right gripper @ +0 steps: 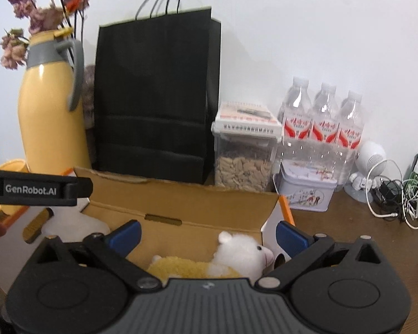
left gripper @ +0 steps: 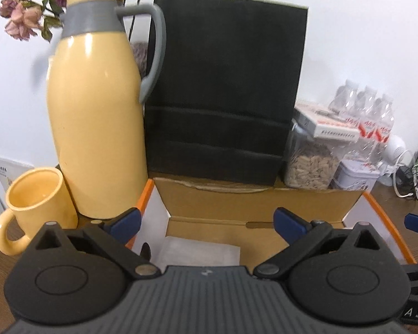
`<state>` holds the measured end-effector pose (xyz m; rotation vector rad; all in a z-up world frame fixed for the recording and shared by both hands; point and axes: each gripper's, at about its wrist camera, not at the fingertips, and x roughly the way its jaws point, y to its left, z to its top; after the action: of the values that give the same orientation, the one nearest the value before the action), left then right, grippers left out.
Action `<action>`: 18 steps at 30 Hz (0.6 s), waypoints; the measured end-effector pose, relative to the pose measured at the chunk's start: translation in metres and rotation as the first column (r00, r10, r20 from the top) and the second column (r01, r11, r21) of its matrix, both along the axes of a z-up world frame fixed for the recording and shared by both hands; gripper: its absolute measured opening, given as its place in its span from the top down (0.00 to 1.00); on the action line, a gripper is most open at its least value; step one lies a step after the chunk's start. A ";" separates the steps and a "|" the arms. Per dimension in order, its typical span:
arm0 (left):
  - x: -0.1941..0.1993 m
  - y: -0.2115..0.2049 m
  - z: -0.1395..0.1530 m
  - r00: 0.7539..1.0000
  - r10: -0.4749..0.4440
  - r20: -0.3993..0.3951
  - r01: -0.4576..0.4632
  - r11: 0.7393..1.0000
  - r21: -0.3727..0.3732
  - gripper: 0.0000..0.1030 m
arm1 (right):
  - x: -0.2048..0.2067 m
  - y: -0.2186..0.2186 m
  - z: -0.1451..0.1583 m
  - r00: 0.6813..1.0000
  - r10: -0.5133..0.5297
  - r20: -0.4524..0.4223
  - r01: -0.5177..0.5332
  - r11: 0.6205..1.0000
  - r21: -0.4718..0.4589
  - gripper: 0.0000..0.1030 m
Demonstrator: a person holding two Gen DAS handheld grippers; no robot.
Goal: Organize objects
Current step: 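Carry sheep and plastic box into the cardboard box while both grippers open, then move the left gripper to a white cap while the right approaches another cap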
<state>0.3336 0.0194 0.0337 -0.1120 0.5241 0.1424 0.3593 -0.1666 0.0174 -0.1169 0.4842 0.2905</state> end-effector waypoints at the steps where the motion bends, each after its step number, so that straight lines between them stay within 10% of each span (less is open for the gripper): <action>1: -0.005 0.001 0.003 1.000 -0.004 0.013 0.004 1.000 -0.001 0.00 | -0.005 -0.001 0.004 1.000 0.006 0.015 -0.006 1.000 0.006 0.00; 18: -0.113 0.015 0.019 0.985 -0.075 0.157 0.069 0.997 0.039 0.00 | -0.106 -0.047 0.020 0.986 0.055 0.157 -0.058 0.998 0.020 0.00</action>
<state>0.2209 0.0347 0.0526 -0.0709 0.3664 0.0708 0.2536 -0.2136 0.0376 -0.1289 0.3218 0.3399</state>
